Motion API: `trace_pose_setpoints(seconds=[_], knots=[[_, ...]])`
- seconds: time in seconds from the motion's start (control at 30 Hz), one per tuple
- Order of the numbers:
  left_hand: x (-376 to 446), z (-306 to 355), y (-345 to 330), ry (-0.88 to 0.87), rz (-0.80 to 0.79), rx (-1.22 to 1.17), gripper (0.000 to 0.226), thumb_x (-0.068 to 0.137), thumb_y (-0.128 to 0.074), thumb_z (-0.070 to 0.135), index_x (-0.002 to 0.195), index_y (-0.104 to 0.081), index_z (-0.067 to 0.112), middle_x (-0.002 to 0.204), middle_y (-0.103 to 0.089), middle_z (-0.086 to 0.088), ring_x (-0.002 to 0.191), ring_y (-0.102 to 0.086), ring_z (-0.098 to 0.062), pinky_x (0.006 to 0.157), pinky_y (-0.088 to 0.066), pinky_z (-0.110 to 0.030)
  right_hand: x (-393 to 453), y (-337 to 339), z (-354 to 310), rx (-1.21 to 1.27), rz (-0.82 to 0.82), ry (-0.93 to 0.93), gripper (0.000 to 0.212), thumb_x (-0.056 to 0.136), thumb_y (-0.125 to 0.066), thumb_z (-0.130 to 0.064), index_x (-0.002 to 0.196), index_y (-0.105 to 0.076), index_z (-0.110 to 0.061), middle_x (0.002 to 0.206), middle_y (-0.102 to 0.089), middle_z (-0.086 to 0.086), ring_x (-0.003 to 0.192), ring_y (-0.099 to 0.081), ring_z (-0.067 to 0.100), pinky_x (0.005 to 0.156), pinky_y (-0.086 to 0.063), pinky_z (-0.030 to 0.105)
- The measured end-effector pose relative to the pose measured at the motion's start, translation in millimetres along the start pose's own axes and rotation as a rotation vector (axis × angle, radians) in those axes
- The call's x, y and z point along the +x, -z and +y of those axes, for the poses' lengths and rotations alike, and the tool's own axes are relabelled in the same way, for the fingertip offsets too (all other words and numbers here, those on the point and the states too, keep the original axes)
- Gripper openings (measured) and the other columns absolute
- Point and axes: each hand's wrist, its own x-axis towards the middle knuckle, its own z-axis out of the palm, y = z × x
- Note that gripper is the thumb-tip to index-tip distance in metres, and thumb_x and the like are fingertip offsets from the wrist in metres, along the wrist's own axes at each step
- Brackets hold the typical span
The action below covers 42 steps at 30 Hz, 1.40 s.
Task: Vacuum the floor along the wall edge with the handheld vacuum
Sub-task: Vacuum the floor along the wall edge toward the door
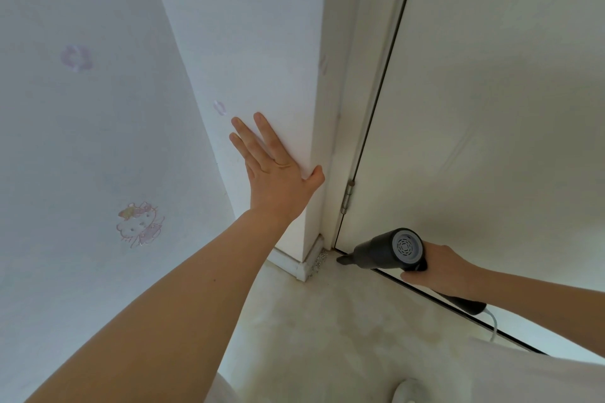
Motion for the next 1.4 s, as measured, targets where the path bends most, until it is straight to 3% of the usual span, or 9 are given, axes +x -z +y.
trace_pose_setpoints(seconds=[0.13,0.33,0.7,1.07,1.2,1.4], knots=[[0,0,0,0.002,0.004,0.016,0.125,0.079,-0.065,0.058,0.149,0.019,-0.003,0.154,0.02,-0.036,0.143,0.014,-0.054,0.113,0.003,-0.04,11,-6,-8,0.024,-0.003,0.005,0.037,0.081,-0.068,-0.021,0.108,-0.045,-0.032,0.095,-0.063,-0.003,0.091,-0.061,0.017,0.072,-0.045,0.018],[0,0,0,0.005,-0.004,0.004,0.126,0.078,-0.066,0.056,0.149,0.022,0.002,0.155,0.022,-0.033,0.143,0.016,-0.054,0.114,0.0,-0.043,20,-12,-14,-0.003,0.008,0.018,0.038,0.083,-0.066,-0.023,0.118,-0.05,-0.023,0.102,-0.065,0.001,0.096,-0.062,0.019,0.081,-0.048,0.025],[0,1,2,0.005,-0.003,0.038,0.124,0.079,-0.062,0.059,0.15,0.018,-0.006,0.154,0.021,-0.035,0.143,0.019,-0.052,0.112,0.015,-0.035,27,-17,-16,0.069,0.038,0.05,0.043,0.084,-0.069,-0.025,0.123,-0.051,-0.021,0.099,-0.058,-0.005,0.097,-0.057,0.016,0.081,-0.042,0.021],[1,1,2,0.012,-0.02,0.016,0.125,0.079,-0.065,0.057,0.15,0.018,-0.004,0.154,0.023,-0.034,0.143,0.02,-0.052,0.113,0.007,-0.04,23,-15,-15,0.045,-0.002,0.06,0.027,0.084,-0.067,-0.026,0.1,-0.046,-0.032,0.081,-0.056,-0.016,0.083,-0.057,0.011,0.066,-0.042,0.014],[0,1,2,0.008,-0.017,0.021,0.125,0.079,-0.065,0.057,0.149,0.019,-0.004,0.154,0.022,-0.035,0.142,0.019,-0.053,0.113,0.004,-0.042,23,-15,-10,0.075,0.022,0.043,0.028,0.083,-0.068,-0.025,0.103,-0.049,-0.03,0.083,-0.057,-0.015,0.087,-0.058,0.014,0.071,-0.042,0.019],[0,1,2,0.002,-0.02,0.001,0.125,0.079,-0.065,0.056,0.148,0.023,0.001,0.154,0.023,-0.034,0.142,0.018,-0.054,0.116,0.0,-0.046,24,-15,-11,0.115,0.017,0.029,0.028,0.084,-0.067,-0.023,0.106,-0.051,-0.027,0.082,-0.057,-0.014,0.081,-0.056,0.009,0.064,-0.04,0.012]])
